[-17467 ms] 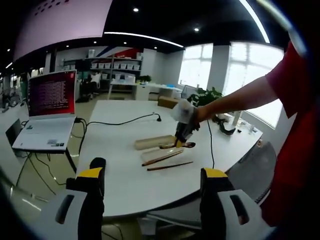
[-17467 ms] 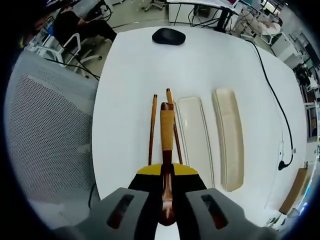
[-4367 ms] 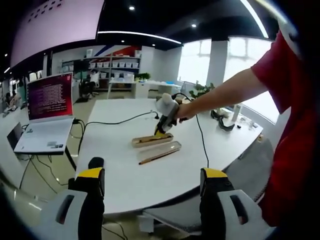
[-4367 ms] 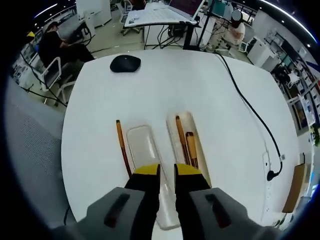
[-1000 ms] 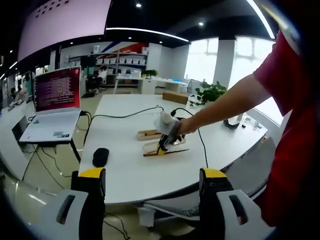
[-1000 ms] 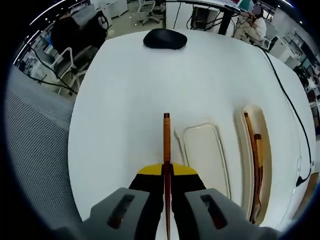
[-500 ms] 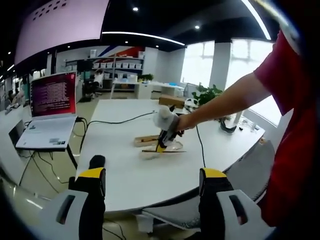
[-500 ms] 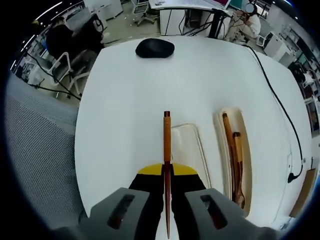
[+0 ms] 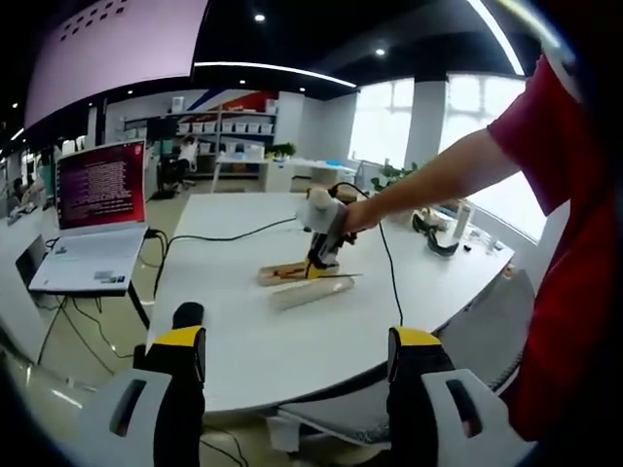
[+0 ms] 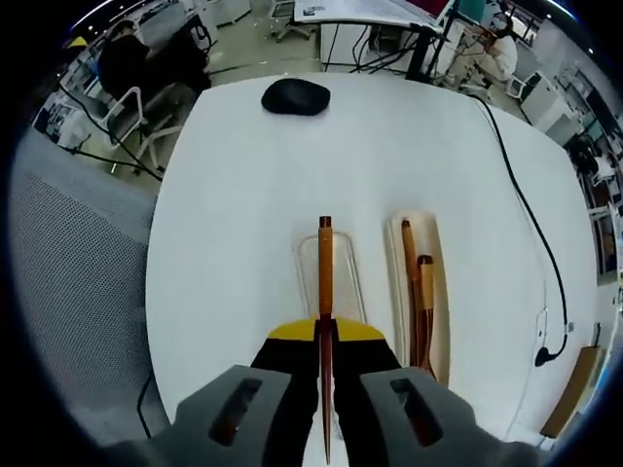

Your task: Arrange the utensils inside the cutlery case until each visible utensil rests in its matching compartment.

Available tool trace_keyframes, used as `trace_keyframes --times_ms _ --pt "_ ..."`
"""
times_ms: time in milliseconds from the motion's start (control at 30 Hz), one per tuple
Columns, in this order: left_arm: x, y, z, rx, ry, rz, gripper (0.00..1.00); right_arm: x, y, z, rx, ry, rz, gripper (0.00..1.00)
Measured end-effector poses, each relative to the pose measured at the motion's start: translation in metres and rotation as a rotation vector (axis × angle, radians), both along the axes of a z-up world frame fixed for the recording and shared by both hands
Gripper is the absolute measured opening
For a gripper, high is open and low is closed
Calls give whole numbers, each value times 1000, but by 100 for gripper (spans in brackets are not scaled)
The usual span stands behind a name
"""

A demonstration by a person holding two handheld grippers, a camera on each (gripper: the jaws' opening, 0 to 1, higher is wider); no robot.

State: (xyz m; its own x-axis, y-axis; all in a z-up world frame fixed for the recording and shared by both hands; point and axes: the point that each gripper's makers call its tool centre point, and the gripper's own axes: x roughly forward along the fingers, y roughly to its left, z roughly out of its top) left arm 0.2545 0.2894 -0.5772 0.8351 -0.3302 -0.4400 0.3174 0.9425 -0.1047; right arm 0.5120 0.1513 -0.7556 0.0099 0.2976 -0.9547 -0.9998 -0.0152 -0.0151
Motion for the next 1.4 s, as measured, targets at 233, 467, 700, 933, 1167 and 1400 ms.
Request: trace_keyframes --times_ms 233,467,700,933,1167,1400 --pt "0 -2 -3 1 11 -7 78 13 -4 6 -22 -24 52 1" --pt "5 1 -2 -1 11 0 78 46 4 35 0 -38 12 1" --pt "11 -1 -1 -9 11 5 78 68 3 58 -8 -48 46 1" --pt "11 -1 -12 -8 43 7 78 84 12 57 26 -39 37 1" --pt "12 -2 -14 -12 57 22 78 93 21 36 10 -39 70 1" --pt "14 -7 2 -83 3 49 82 86 33 22 20 -19 83 1"
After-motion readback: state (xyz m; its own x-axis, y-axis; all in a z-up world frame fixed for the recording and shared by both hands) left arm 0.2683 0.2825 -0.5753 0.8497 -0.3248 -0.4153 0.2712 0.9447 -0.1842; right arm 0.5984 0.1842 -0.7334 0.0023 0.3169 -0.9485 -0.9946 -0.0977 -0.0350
